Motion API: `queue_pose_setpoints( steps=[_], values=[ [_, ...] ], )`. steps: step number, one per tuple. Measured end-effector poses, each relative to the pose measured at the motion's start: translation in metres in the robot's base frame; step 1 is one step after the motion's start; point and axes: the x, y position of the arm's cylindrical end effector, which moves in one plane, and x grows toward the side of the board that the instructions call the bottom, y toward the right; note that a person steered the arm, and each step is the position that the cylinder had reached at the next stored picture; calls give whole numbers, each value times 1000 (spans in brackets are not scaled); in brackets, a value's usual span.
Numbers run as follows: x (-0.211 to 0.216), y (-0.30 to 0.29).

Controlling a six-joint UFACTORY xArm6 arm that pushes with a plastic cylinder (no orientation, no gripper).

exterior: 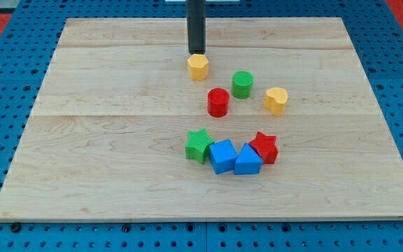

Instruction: Slide the green circle into the red circle

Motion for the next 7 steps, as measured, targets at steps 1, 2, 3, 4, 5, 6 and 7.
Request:
queue_pose_setpoints(
  steps=[1, 2, 3, 4, 5, 6, 7],
  values=[
    [-5, 73],
    [-3, 111],
    [24, 114],
    [43, 114],
    [44, 114],
    [44, 113],
    [44, 111]
  ],
)
